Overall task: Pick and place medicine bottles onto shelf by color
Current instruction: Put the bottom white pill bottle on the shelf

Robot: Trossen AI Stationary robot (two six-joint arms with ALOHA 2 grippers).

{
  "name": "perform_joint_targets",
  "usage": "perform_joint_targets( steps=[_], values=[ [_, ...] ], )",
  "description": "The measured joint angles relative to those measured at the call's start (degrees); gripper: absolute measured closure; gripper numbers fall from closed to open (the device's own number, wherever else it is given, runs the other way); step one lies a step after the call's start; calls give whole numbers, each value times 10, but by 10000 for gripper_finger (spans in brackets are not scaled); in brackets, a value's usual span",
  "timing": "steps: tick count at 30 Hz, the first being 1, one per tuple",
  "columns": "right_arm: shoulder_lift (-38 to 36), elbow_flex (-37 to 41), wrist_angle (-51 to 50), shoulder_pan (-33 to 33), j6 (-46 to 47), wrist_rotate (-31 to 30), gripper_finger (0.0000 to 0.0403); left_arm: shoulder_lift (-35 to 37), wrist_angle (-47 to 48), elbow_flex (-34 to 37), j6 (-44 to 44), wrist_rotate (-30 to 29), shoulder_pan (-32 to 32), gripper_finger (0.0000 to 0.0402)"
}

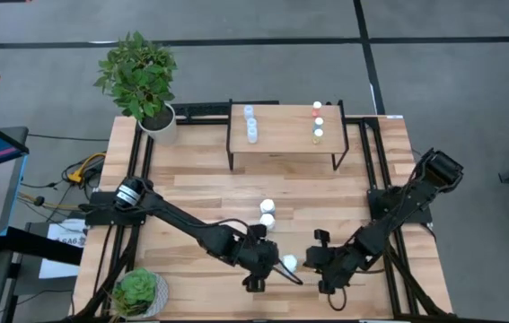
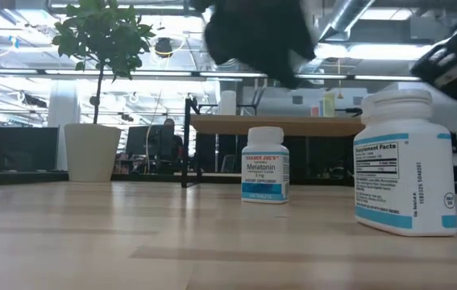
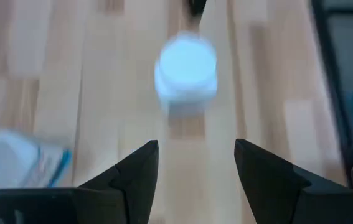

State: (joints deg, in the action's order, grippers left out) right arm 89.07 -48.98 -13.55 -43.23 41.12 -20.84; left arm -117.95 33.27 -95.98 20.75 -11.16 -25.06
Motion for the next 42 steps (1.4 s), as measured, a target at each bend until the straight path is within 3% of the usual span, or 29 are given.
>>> perform_joint_targets(
  steps=[8,16,23,33,42],
  values=[
    [-68,0,-21,-43,1,0,341,9,142,1,12,7,-12,203],
    [-123,-1,-17,-50,41,-1,262,33,301,1,-107,23,-12,203],
    [-135,0,-21,-46,55,-1,217,35,322,1,-133,10,-5,203],
    [-130,0,-12,-23,79,19,218,36,442,1,-145,18,-4,203],
    [-130,-43,-30,0,225,153,236,36,517,3,-162,15,-2,203]
  ],
)
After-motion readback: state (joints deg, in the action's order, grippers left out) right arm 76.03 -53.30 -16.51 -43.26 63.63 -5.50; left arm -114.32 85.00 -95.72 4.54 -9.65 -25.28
